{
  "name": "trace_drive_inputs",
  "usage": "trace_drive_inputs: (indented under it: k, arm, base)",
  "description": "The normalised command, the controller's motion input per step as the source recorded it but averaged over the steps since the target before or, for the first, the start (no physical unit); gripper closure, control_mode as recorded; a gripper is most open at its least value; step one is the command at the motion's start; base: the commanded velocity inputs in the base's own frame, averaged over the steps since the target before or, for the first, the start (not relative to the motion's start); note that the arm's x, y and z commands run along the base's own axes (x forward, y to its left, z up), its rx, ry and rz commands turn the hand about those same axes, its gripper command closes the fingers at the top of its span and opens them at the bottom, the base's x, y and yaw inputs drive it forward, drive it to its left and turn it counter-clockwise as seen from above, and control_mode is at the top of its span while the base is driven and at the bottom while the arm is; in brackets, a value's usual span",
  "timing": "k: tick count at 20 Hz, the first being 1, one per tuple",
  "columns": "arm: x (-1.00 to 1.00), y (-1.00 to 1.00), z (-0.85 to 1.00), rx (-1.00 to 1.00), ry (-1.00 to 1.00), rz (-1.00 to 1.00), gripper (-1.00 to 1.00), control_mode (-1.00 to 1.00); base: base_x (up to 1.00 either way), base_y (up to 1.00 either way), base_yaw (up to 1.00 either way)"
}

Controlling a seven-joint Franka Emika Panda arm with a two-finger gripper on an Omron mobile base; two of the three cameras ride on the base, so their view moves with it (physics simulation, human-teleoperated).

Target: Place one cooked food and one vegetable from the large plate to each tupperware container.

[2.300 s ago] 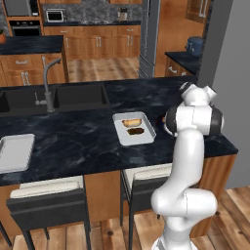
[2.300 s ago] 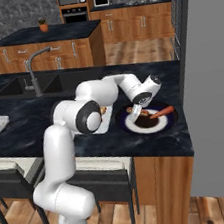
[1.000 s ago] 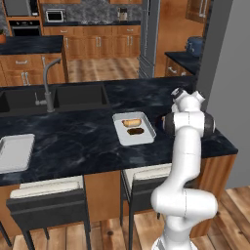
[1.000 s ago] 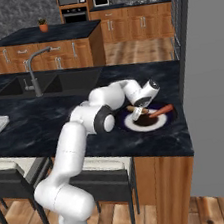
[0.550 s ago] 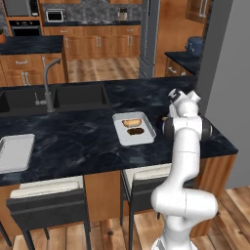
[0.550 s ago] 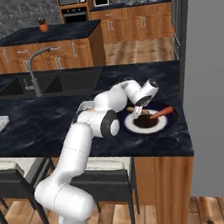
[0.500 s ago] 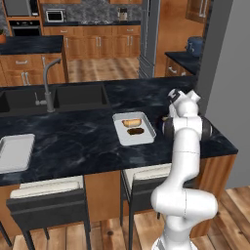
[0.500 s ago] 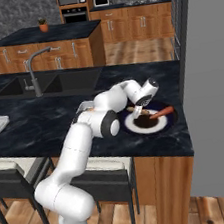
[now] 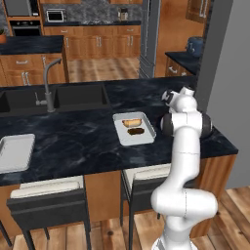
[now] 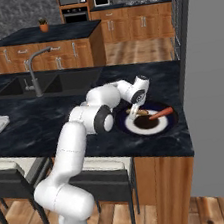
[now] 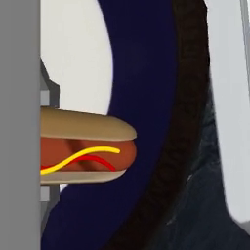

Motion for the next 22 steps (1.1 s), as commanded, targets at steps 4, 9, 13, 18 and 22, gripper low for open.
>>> trace_drive_inputs:
  k: [4,9,13,18,22]
  arm:
    - [-0.46,0.00,0.66,0.01,-0.05,-0.05,1.00,-1.00]
    - [-0.88,0.07,0.34,0.00,-0.06,-0.07,1.00,-1.00]
    - [-1.00,0.27,0.21,0.03,-0.16,-0.10,1.00,-1.00]
    - [-0.68,0.27,0.81,0.00,-0.26,-0.08,1.00,-1.00]
    - [-0.37,0.40,0.65,0.00,-0.22,-0.03,1.00,-1.00]
  base:
    - [0.00,0.00,0.00]
    - [0.00,0.00,0.00]
    - [0.00,0.00,0.00]
    - [0.00,0.00,0.00]
    - [0.00,0.00,0.00]
